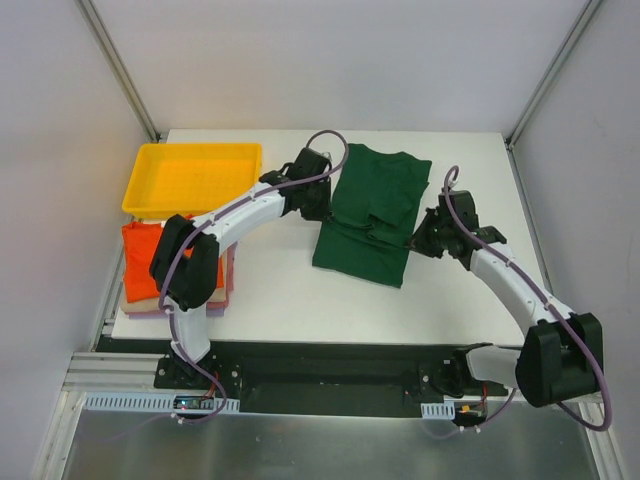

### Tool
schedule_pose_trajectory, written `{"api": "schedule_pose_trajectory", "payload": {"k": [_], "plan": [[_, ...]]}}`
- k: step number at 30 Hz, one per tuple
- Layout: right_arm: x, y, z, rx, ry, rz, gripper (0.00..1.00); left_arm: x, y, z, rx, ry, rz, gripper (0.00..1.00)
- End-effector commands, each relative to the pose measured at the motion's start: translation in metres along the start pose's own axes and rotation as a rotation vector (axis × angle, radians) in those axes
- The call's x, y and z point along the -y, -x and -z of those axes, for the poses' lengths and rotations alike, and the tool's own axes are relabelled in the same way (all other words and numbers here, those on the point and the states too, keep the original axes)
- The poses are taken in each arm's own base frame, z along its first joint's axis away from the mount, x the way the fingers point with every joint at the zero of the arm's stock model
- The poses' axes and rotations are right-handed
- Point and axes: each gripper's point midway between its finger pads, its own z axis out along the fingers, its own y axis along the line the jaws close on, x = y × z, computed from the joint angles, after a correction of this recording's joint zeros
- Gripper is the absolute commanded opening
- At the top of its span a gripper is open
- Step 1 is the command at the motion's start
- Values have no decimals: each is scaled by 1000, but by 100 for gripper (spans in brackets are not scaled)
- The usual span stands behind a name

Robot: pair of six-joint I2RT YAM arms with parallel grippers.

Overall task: Fold and stack the t-shirts
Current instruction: Fold the folded rectangular tshirt in 1/3 of the way

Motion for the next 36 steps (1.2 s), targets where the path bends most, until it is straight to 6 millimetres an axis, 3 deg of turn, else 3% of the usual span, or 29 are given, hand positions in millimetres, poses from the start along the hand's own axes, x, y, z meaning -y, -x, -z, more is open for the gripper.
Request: {"api": "schedule_pose_trajectory", "payload": {"k": [1, 8, 21, 23, 25, 27, 28, 29, 30, 31, 36], "plan": [[-19, 34, -7, 69, 56, 45, 0, 2, 28, -9, 39, -13, -69, 0], [-4, 48, -29, 82, -20, 40, 0, -5, 41, -37, 17, -22, -85, 0], [25, 57, -63, 67, -129, 22, 5, -12, 40, -74, -51, -64, -75, 8], [25, 58, -67, 56, -126, 33, 12, -13, 41, -78, -56, -72, -71, 13], [20, 64, -69, 55, -113, 45, 27, -11, 45, -76, -49, -81, -74, 31], [13, 68, -64, 48, -100, 64, 43, -6, 52, -66, -30, -97, -81, 60], [11, 68, -59, 42, -100, 70, 57, -3, 55, -59, -18, -105, -84, 83], [9, 67, -54, 38, -95, 81, 74, 1, 54, -53, -19, -123, -90, 99], [6, 65, -48, 41, -84, 95, 89, 6, 56, -44, -13, -145, -95, 99], [5, 61, -41, 43, -83, 106, 96, 8, 53, -37, -16, -156, -92, 99], [-15, 25, -24, 3, 31, 194, 96, -2, 38, -4, 4, -109, -44, 99]]}}
